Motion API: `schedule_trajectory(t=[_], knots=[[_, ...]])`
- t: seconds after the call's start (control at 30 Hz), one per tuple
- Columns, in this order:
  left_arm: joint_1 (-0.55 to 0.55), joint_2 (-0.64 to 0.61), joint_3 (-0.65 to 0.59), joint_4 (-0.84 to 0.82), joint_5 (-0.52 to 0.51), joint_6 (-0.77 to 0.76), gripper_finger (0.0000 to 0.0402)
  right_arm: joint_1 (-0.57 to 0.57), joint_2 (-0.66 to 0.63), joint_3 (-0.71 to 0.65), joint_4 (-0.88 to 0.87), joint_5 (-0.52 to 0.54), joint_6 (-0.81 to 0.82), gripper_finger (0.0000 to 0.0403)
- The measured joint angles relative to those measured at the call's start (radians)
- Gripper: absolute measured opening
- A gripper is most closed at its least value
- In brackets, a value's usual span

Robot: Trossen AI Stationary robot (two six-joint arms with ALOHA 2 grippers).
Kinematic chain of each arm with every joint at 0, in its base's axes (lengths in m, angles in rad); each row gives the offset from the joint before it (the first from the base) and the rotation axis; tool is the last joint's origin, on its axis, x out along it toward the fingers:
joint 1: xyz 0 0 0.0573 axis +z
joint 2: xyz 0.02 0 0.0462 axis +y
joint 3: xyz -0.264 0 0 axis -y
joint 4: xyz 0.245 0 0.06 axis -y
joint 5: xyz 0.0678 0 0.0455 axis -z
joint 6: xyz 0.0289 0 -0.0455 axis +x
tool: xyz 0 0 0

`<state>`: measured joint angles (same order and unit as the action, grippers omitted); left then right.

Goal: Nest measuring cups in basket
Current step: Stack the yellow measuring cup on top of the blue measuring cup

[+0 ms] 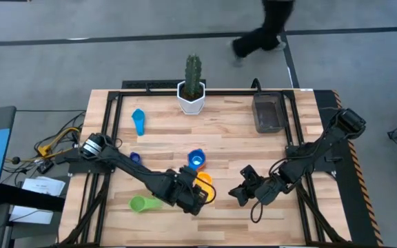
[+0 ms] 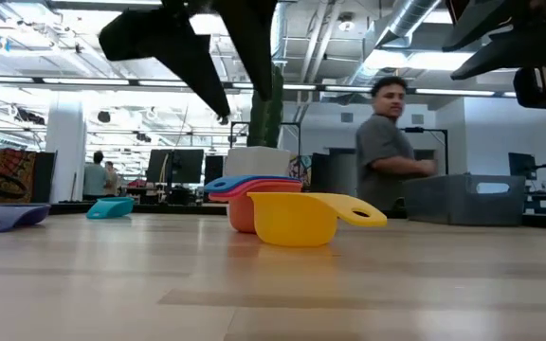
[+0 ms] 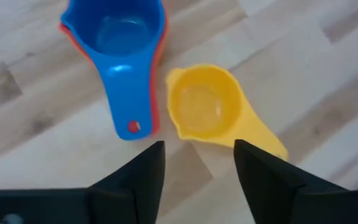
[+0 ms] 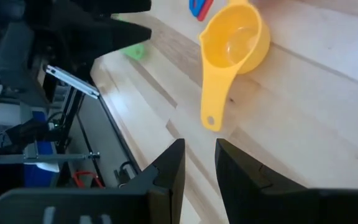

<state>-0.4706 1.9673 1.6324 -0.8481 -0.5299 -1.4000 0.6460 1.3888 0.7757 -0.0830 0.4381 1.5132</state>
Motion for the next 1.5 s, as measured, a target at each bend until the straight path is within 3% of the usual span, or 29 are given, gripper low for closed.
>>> schedule_trajectory(t=[0.23,0.4,0.63,0.8,1.13,1.5], knots=[[0.055,0.015,-0.034,0.040,0.012,-0.051,0.0153,-0.014,-0.056,0.000,-0.106,0.000,-0.003,0.0113],[0.076,0.015,-0.084,0.218,0.028,-0.071,0.0166,-0.014,-0.085,0.000,-0.149,0.004,-0.002,0.0113],[0.078,0.015,-0.131,0.225,0.005,-0.235,0.0192,-0.039,-0.108,0.000,-0.181,-0.004,-0.004,0.0113],[0.069,0.016,-0.164,0.248,0.009,-0.315,0.0199,-0.067,-0.109,0.000,-0.179,-0.040,-0.029,0.0113],[0.055,0.032,-0.165,0.276,0.053,-0.292,0.0200,-0.129,-0.108,0.000,-0.178,-0.097,-0.096,0.0113],[0.031,0.030,-0.165,0.261,0.054,-0.326,0.0200,-0.176,0.022,0.001,-0.021,-0.156,-0.126,0.0113]])
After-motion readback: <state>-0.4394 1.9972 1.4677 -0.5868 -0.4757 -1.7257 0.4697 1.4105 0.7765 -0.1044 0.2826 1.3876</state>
